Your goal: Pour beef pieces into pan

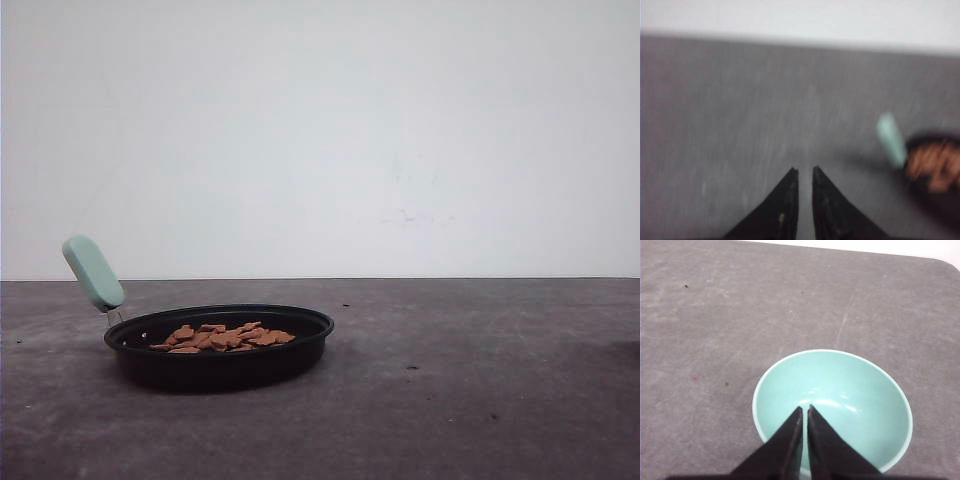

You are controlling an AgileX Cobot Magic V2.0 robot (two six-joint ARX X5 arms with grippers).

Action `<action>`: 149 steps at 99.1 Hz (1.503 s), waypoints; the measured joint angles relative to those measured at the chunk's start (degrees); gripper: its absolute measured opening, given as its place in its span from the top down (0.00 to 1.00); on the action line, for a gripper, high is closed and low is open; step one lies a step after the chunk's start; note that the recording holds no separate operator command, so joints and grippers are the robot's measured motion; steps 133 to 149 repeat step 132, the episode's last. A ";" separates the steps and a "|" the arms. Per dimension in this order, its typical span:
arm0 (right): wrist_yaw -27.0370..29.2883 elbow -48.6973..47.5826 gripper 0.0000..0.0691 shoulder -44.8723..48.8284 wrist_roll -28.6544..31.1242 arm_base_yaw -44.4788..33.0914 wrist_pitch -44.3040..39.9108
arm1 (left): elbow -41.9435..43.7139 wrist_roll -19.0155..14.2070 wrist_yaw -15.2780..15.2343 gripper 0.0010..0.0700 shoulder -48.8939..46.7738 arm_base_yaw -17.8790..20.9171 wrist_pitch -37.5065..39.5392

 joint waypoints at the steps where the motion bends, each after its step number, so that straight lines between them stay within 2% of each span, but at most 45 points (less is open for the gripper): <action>1: 0.02 0.00 0.98 0.00 0.00 0.00 0.00 | -0.28 0.00 0.07 0.98 0.00 0.17 -0.35; 14: 0.02 0.00 0.98 0.00 0.00 0.00 0.00 | -1.14 0.02 1.84 0.98 -0.02 2.16 -3.45; 22: 0.00 0.00 0.98 0.00 0.00 0.00 0.00 | -1.51 0.15 3.93 0.98 -0.04 3.10 -3.43; 23: 0.00 0.00 0.98 0.00 0.00 0.00 0.00 | -1.64 0.20 4.37 0.98 -0.04 3.19 -3.37; 24: 0.00 0.00 0.98 0.00 0.00 0.00 0.02 | -2.29 0.42 6.19 0.98 -0.04 3.50 -3.28; 37: 0.00 0.00 0.98 0.00 0.00 0.00 0.02 | -3.61 2.23 14.69 0.98 0.04 4.09 -0.63; 42: 0.02 0.00 0.98 0.00 0.00 0.00 0.02 | -3.69 3.34 16.46 0.98 -0.09 4.11 -0.24; 48: 0.00 0.00 0.98 0.00 0.00 0.00 0.00 | -3.69 4.13 15.32 0.98 -0.07 4.11 -0.28; 62: 0.00 0.00 0.98 0.00 0.00 0.00 0.02 | -3.72 4.85 5.73 0.98 -0.07 4.13 -0.24; 69: 0.02 0.00 0.98 0.00 0.02 0.00 0.02 | -3.72 4.72 3.19 0.98 -0.07 4.13 -0.24; 94: 0.00 0.00 0.98 0.00 0.00 0.00 0.02 | -3.72 3.15 2.95 0.98 -0.07 4.13 -0.22; 149: 0.00 0.00 0.98 0.00 0.00 0.00 0.02 | -3.72 3.13 2.93 0.98 -0.07 4.13 -0.22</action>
